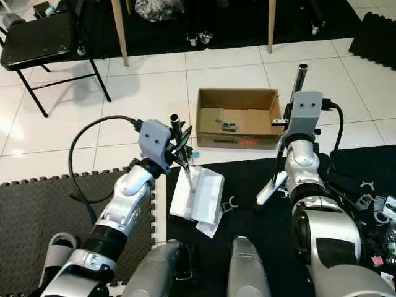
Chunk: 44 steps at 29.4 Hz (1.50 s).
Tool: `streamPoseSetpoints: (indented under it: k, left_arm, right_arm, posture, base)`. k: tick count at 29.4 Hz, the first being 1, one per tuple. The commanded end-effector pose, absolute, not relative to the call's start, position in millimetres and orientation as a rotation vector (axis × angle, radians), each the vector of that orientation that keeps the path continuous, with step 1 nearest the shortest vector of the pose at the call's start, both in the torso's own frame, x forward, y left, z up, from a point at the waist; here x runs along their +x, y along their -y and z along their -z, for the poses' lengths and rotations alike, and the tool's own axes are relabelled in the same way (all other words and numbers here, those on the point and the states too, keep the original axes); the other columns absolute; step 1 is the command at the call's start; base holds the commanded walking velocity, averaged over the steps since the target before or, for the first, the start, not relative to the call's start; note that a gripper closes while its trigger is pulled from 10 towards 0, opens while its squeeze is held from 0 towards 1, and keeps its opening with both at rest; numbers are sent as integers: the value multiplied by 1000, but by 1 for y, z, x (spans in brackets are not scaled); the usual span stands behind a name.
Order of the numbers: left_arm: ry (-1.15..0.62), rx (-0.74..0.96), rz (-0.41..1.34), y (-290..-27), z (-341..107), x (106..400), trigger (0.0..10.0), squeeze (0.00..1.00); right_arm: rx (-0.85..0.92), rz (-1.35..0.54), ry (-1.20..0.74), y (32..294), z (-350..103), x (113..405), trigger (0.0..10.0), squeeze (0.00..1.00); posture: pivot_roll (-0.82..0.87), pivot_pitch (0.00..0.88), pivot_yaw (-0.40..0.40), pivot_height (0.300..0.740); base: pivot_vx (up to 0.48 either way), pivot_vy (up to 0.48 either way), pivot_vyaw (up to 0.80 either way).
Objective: Sweep floor
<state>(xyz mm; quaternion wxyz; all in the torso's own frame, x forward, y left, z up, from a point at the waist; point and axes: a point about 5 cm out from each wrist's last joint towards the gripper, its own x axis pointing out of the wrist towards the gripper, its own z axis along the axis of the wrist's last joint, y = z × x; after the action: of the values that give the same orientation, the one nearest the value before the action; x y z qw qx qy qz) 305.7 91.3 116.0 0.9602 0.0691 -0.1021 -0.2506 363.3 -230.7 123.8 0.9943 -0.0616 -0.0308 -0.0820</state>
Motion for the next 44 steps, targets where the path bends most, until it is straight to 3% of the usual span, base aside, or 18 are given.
streamPoseSetpoints:
  k: [1,5,15,31,44]
  left_arm:
    - [231,168,445,-110,-124,311,10000,0]
    - [216,195,336,-146,-128,321,10000,0]
    - [167,223,212,-193,-126,326,10000,0]
    - [142,162,298,-171,-114,325,10000,0]
    - [138,164,263,-181,-116,329,10000,0]
  right_arm:
    - [-135,161,71,231,-124,362,10000,0]
    - [-134,156,70,229,-124,363,10000,0]
    - [-135,140,74,226,-126,365,10000,0]
    - [-155,125,73,229,-122,361,10000,0]
    - [-159,127,74,231,-124,362,10000,0]
  posture:
    - [-32,179,42,740]
    - [-26,179,37,740]
    - [-31,199,23,740]
    - [-72,260,4,740]
    - [-69,240,6,740]
  base:
    - [0,0,0]
    - [0,0,0]
    - [0,0,0]
    - [0,0,0]
    - [0,0,0]
